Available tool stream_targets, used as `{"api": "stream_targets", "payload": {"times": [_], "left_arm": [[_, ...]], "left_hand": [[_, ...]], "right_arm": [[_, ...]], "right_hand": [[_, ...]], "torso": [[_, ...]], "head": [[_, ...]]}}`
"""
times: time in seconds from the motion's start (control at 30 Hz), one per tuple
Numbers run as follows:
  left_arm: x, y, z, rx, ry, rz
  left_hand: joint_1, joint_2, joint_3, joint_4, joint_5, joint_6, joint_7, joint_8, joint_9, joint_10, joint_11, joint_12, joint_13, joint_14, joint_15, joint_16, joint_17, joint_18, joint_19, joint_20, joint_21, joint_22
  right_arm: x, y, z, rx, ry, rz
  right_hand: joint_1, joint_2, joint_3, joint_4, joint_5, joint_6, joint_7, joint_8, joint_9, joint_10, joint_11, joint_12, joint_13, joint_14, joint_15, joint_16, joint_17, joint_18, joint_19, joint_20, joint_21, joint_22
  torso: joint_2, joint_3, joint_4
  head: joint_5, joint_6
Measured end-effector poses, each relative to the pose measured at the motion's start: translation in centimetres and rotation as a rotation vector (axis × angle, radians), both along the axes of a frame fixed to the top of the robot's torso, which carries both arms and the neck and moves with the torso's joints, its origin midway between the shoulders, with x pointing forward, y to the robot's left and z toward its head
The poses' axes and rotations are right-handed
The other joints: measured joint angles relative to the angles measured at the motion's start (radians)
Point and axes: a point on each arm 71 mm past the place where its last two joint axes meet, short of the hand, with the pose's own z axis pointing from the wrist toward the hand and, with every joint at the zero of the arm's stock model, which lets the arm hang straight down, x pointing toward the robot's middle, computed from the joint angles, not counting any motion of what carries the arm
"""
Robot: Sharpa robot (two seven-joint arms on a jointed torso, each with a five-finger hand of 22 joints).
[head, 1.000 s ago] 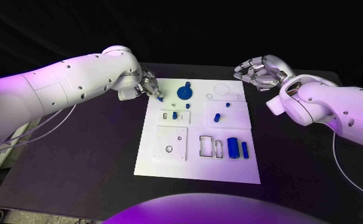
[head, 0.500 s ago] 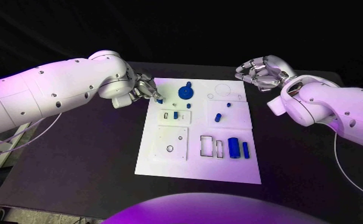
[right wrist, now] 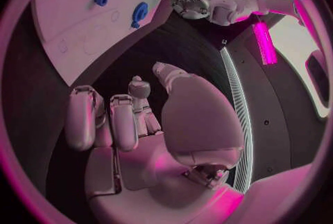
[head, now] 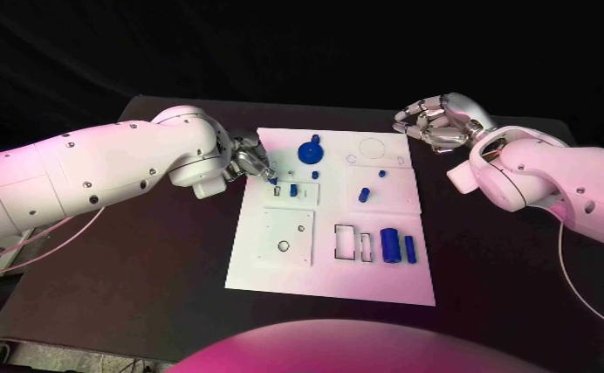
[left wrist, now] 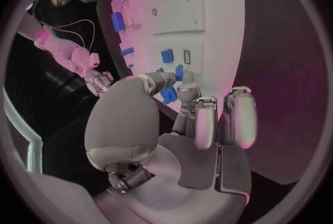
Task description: Assemble the parts on the task board
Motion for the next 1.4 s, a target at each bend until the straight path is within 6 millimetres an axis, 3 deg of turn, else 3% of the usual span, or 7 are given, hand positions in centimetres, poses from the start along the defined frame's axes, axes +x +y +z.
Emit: {"api": "stream_targets", "payload": {"times": [0.23,0.3,0.4,1.4], "left_arm": [[-0.6,-0.4,-0.8,0.026,-0.017,-0.021],[-0.6,-0.4,-0.9,0.032,-0.020,-0.025],[-0.6,-0.4,-1.0,0.041,-0.026,-0.030],[-0.6,-1.5,-1.3,0.094,-0.038,-0.086]], "left_hand": [[-0.004,0.004,0.003,0.003,0.000,0.000,0.000,0.000,0.000,0.000,0.000,0.000,0.002,-0.004,-0.003,0.000,0.000,0.000,0.000,0.000,0.000,0.000],[-0.009,-0.001,0.003,0.003,0.000,0.000,0.000,0.000,0.039,0.000,0.000,0.000,0.002,-0.004,-0.003,0.000,0.000,0.000,0.000,0.000,0.000,0.000],[-0.015,-0.007,0.018,-0.012,0.000,0.000,0.000,0.000,0.044,0.000,0.000,0.004,0.005,-0.004,-0.003,0.000,0.000,0.000,0.000,0.000,0.004,0.000],[-0.020,-0.012,0.021,-0.010,-0.002,0.004,-0.003,0.006,0.052,0.009,-0.002,0.013,0.021,0.000,-0.007,0.000,0.000,0.000,0.000,0.000,0.004,0.000]], "right_arm": [[0.0,0.0,0.0,0.000,0.001,0.000],[0.0,0.0,0.0,0.000,0.001,0.000],[0.0,0.0,0.0,0.000,0.001,0.000],[-0.1,-0.1,0.0,0.000,0.001,0.000]], "right_hand": [[0.000,0.000,0.000,0.000,0.000,0.000,0.000,0.000,0.000,0.000,0.000,0.000,0.000,0.000,0.000,0.000,0.000,0.000,0.000,0.000,0.000,0.000],[0.000,0.000,0.000,0.000,0.000,0.000,0.000,0.000,0.000,0.000,0.000,0.000,0.000,0.000,0.000,0.000,0.000,0.000,0.000,0.000,0.000,0.000],[0.000,0.000,0.000,0.000,0.000,0.000,0.000,0.000,0.000,0.000,0.000,0.000,0.000,0.000,0.000,0.000,0.000,0.000,0.000,0.000,0.000,0.000],[0.000,0.000,0.000,0.000,0.000,0.000,0.000,0.000,0.000,0.000,0.000,0.000,0.000,0.000,0.000,0.000,0.000,0.000,0.000,0.000,0.000,0.000]], "torso": [[0.000,-0.0002,-0.0012],[0.000,-0.0001,-0.0011],[0.000,0.0000,-0.0011],[0.000,0.0003,-0.0012]], "head": [[0.001,-0.003],[0.001,-0.004],[0.001,-0.005],[0.000,-0.012]]}}
